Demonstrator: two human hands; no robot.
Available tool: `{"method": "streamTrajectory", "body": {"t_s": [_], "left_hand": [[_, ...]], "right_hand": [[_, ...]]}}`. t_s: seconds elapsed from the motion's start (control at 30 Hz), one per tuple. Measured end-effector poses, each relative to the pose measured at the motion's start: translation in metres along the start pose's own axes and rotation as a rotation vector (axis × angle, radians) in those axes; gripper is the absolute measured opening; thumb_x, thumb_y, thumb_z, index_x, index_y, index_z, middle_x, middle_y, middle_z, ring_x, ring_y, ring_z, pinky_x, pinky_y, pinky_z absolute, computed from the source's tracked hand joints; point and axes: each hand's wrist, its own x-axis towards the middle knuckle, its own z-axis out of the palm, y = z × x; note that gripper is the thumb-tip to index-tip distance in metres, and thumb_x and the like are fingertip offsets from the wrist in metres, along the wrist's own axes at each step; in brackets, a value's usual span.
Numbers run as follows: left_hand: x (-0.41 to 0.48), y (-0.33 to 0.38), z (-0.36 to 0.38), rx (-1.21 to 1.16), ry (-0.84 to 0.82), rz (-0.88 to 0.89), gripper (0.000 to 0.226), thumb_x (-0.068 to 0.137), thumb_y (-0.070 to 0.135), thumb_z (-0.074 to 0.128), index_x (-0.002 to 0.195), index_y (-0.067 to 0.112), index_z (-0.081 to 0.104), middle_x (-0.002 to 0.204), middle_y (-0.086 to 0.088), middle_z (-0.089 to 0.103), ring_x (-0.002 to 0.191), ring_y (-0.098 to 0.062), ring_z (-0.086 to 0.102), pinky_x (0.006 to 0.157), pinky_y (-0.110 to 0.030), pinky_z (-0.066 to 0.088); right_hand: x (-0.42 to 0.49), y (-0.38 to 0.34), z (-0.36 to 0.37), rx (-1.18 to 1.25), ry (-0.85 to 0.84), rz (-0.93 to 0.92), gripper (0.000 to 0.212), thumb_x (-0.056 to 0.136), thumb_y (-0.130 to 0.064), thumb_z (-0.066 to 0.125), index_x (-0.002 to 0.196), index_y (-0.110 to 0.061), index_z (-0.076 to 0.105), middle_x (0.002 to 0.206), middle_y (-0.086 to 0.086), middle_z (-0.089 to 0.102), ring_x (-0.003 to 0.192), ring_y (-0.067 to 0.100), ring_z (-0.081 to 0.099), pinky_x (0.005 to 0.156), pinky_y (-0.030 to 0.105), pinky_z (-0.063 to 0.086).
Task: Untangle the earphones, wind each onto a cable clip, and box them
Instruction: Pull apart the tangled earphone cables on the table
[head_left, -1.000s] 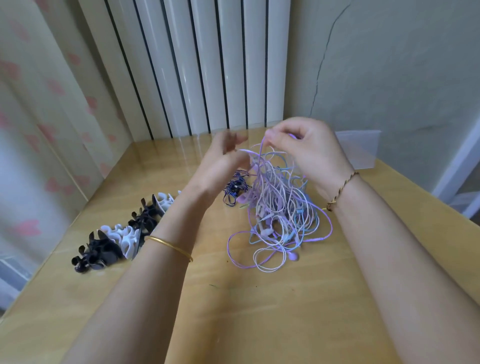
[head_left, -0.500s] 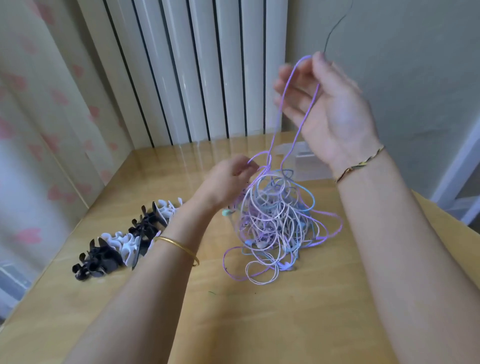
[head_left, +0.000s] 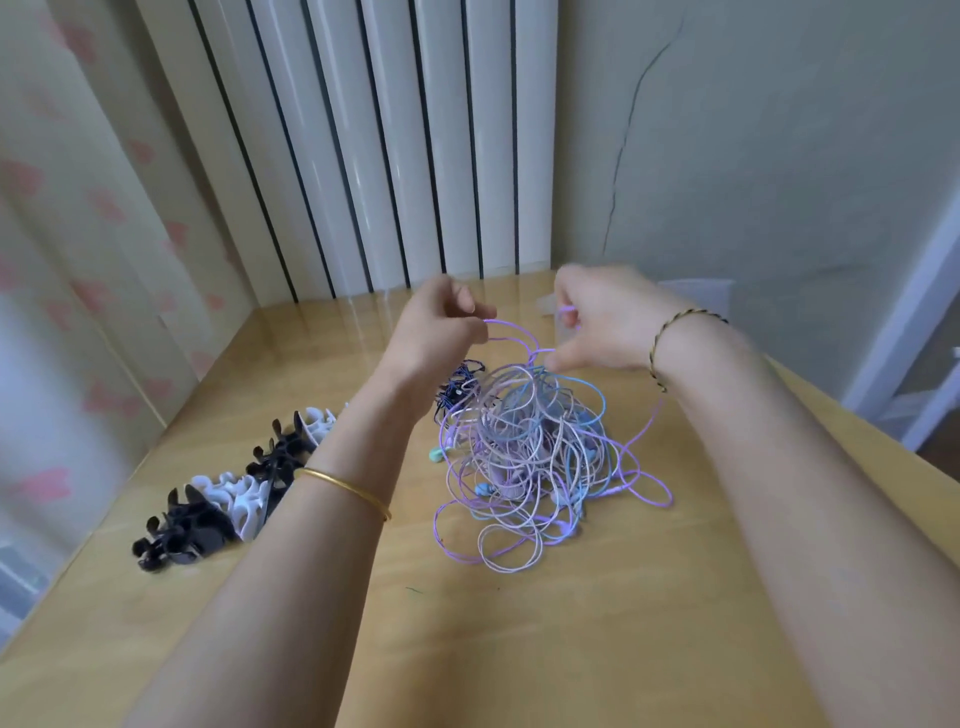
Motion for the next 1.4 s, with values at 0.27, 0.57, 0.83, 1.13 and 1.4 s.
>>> {"method": "streamTrajectory", "body": {"t_s": [0.27,0.57,0.83,1.13,1.4], "left_hand": [[-0.003,0.012,0.010,0.043,-0.040,0.116,0.039,0.082,-0.011,0.041,0.075,0.017,0.068,0.081,-0.002,0.066,0.067,-0.007,0.052,0.057,-0.014,0.036],[-0.004,0.021,0.020,0.138,-0.189,0.088,0.007,0.088,0.019,0.066,0.083,0.015,0.068,0.079,0.003,0.062,0.060,0.004,0.050,0.055,-0.006,0.037],[-0.004,0.005,0.022,0.275,-0.298,-0.004,0.011,0.081,0.022,0.074,0.090,0.016,0.072,0.073,0.004,0.061,0.056,0.002,0.053,0.060,-0.016,0.041],[-0.002,0.015,0.034,0.328,-0.239,0.207,0.007,0.080,0.026,0.075,0.076,0.029,0.070,0.111,0.002,0.060,0.106,-0.007,0.053,0.091,-0.022,0.040],[0.001,0.014,0.026,0.180,-0.178,0.234,0.018,0.085,0.012,0.069,0.070,0.014,0.061,0.064,0.001,0.056,0.054,-0.001,0.045,0.052,-0.011,0.035]], "right_hand": [[0.003,0.010,-0.004,0.006,0.257,0.009,0.008,0.086,-0.022,0.065,0.081,-0.021,0.058,0.099,0.008,0.062,0.096,0.030,0.058,0.072,0.029,0.041],[0.016,-0.001,-0.031,1.170,0.541,-0.205,0.021,0.090,-0.009,0.059,0.073,-0.021,0.054,0.076,-0.002,0.060,0.067,0.001,0.054,0.065,0.013,0.041],[0.015,0.010,-0.044,2.138,0.271,-0.197,0.015,0.098,-0.015,0.048,0.083,-0.015,0.049,0.068,0.006,0.068,0.068,0.023,0.070,0.073,0.042,0.056],[0.020,0.000,-0.044,2.022,0.289,-0.151,0.016,0.099,-0.013,0.045,0.083,-0.016,0.048,0.070,0.006,0.069,0.067,0.021,0.069,0.071,0.035,0.055],[0.010,0.021,-0.018,1.115,0.409,0.140,0.008,0.085,-0.015,0.059,0.081,-0.018,0.053,0.063,0.003,0.057,0.035,0.003,0.035,0.034,0.016,0.024]]}}
